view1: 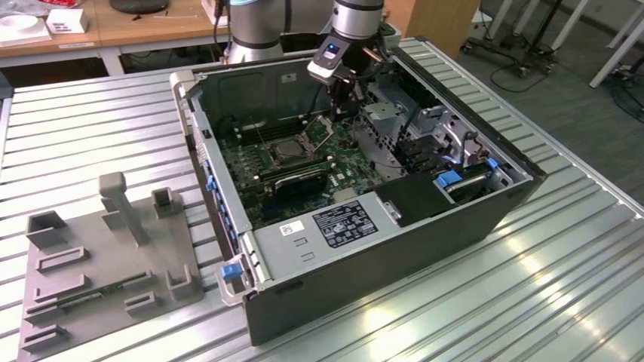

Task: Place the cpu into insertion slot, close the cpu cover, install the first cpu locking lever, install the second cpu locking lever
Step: 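Close the cpu cover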

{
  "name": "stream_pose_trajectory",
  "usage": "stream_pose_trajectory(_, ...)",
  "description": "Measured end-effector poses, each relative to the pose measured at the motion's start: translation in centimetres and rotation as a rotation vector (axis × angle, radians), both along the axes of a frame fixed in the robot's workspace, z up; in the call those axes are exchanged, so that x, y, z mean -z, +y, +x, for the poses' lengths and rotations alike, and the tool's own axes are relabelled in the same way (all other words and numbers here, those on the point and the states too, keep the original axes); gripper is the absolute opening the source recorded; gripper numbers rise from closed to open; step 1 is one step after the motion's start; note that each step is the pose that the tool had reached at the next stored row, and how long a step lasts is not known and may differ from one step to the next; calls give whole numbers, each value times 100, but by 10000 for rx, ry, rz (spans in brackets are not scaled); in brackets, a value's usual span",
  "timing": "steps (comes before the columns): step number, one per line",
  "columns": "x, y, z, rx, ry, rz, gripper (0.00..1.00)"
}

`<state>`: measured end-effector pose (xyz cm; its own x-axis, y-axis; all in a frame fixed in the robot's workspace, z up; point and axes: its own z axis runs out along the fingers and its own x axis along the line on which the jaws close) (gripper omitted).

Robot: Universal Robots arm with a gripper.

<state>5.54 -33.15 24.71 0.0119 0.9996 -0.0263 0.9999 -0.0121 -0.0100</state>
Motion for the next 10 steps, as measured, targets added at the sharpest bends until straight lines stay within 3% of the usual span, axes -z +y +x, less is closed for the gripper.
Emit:
stream_pose_trajectory(5, 71, 0, 0, 0, -1, 2, 11)
stream_pose_trajectory(10, 72, 0, 0, 0, 0, 0, 11)
